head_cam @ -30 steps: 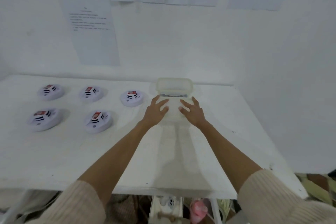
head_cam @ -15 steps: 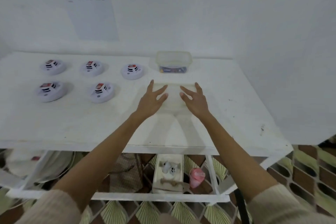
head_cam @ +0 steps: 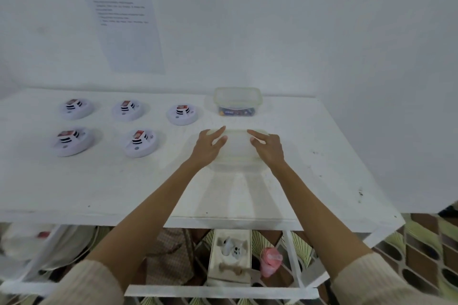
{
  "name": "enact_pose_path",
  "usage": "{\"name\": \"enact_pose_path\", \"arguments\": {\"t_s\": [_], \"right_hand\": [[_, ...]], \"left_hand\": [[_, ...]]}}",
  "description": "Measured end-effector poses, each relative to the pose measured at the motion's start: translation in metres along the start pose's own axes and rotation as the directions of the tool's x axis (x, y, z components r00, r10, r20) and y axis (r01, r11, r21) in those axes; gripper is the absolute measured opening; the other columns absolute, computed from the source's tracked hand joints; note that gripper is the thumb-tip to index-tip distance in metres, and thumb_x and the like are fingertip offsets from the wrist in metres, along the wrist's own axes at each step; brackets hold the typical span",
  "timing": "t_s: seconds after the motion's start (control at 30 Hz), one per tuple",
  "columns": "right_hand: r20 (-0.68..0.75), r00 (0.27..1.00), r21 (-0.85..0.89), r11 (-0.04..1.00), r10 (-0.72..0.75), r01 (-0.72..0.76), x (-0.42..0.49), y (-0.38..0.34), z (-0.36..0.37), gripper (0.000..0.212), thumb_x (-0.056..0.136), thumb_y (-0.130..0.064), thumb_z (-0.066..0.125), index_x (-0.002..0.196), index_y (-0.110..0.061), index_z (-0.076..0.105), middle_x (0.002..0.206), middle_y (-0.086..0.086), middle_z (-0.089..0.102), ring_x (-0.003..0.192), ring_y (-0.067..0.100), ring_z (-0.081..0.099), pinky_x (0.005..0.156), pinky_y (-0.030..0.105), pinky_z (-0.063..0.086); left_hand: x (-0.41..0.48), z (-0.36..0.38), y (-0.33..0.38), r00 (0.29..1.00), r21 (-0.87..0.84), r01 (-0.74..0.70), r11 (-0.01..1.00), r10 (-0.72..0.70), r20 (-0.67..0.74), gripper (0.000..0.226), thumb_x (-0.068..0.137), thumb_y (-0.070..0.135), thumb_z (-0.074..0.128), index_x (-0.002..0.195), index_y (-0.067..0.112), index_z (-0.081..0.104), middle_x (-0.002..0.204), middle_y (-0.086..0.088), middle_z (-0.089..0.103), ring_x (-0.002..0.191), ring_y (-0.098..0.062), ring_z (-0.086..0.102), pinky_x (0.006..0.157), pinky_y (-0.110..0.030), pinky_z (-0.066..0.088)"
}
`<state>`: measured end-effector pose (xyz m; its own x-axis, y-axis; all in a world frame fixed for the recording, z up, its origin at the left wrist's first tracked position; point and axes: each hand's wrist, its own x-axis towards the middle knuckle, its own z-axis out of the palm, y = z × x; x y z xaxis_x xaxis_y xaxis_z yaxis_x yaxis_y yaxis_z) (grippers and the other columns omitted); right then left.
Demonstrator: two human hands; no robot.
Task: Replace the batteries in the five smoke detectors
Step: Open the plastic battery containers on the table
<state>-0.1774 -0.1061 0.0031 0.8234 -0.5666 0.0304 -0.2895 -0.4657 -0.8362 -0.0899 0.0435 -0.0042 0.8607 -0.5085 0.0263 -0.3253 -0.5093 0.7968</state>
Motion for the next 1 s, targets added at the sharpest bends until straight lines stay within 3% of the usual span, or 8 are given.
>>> {"name": "enact_pose_path", "arguments": {"t_s": [0.17, 0.33, 0.47, 0.67, 0.87, 1.0], "right_hand": [[-0.002, 1.000, 0.039, 0.999, 0.031, -0.031, 0.006, -0.003, -0.002, 0.026, 0.089, -0.036, 0.054, 0.113, -0.036, 0.065, 0.132, 0.005, 0.052, 0.120, 0.022, 0.051, 0.100, 0.030, 0.040], [-0.004, 0.999, -0.107, 0.993, 0.048, -0.048, 0.007, 0.002, 0.001, 0.035, 0.092, -0.045, 0.046, 0.127, -0.040, 0.052, 0.132, 0.011, 0.040, 0.126, 0.030, 0.031, 0.103, 0.035, 0.028], [0.038, 0.998, -0.020, 0.999, 0.050, -0.049, 0.012, -0.001, -0.002, 0.034, 0.091, -0.042, 0.050, 0.125, -0.040, 0.055, 0.136, 0.012, 0.040, 0.128, 0.032, 0.029, 0.105, 0.034, 0.019], [0.037, 0.998, 0.085, 0.994, 0.058, -0.061, 0.017, 0.001, -0.003, 0.035, 0.090, -0.034, 0.056, 0.124, -0.040, 0.055, 0.135, 0.012, 0.039, 0.126, 0.030, 0.029, 0.099, 0.029, 0.023], [0.123, 0.986, 0.255, 0.957, 0.113, -0.142, 0.020, 0.000, -0.006, 0.043, 0.080, -0.033, 0.070, 0.117, -0.048, 0.057, 0.134, 0.007, 0.031, 0.124, 0.031, 0.035, 0.110, 0.044, 0.032], [0.176, 0.981, 0.315, 0.939, 0.085, -0.138, 0.023, 0.003, -0.011, 0.057, 0.074, -0.030, 0.075, 0.125, -0.042, 0.053, 0.134, 0.009, 0.037, 0.116, 0.027, 0.045, 0.106, 0.042, 0.038]], "left_hand": [[0.004, -0.005, 0.003, 1.000, 0.040, -0.008, 0.999, 0.007, 0.017, 0.043, 0.098, 0.036, 0.041, 0.140, 0.028, 0.039, 0.147, -0.012, 0.035, 0.138, -0.022, 0.025, 0.110, -0.033, 0.019], [0.002, 0.003, 0.006, 0.996, -0.015, 0.067, 0.998, -0.067, -0.051, 0.049, 0.091, 0.047, 0.050, 0.138, 0.035, 0.041, 0.147, -0.009, 0.031, 0.135, -0.023, 0.031, 0.111, -0.037, 0.022], [0.005, 0.003, 0.008, 0.994, -0.034, 0.092, 0.995, -0.093, -0.054, 0.047, 0.092, 0.045, 0.049, 0.137, 0.035, 0.042, 0.143, -0.012, 0.036, 0.132, -0.026, 0.035, 0.111, -0.039, 0.025], [0.007, 0.003, 0.008, 0.986, -0.080, 0.106, 0.991, -0.115, -0.117, 0.045, 0.088, 0.044, 0.057, 0.131, 0.035, 0.050, 0.142, -0.009, 0.040, 0.134, -0.027, 0.028, 0.113, -0.040, 0.020], [0.014, -0.004, 0.011, 0.980, -0.169, 0.193, 0.966, -0.199, -0.022, 0.050, 0.083, 0.043, 0.066, 0.130, 0.040, 0.050, 0.145, -0.004, 0.032, 0.135, -0.028, 0.016, 0.110, -0.040, 0.019], [0.021, -0.011, 0.007, 0.982, -0.286, 0.187, 0.940, -0.168, 0.088, 0.062, 0.067, 0.043, 0.079, 0.121, 0.052, 0.051, 0.148, 0.003, 0.034, 0.134, -0.026, 0.029, 0.112, -0.047, 0.027]]}}
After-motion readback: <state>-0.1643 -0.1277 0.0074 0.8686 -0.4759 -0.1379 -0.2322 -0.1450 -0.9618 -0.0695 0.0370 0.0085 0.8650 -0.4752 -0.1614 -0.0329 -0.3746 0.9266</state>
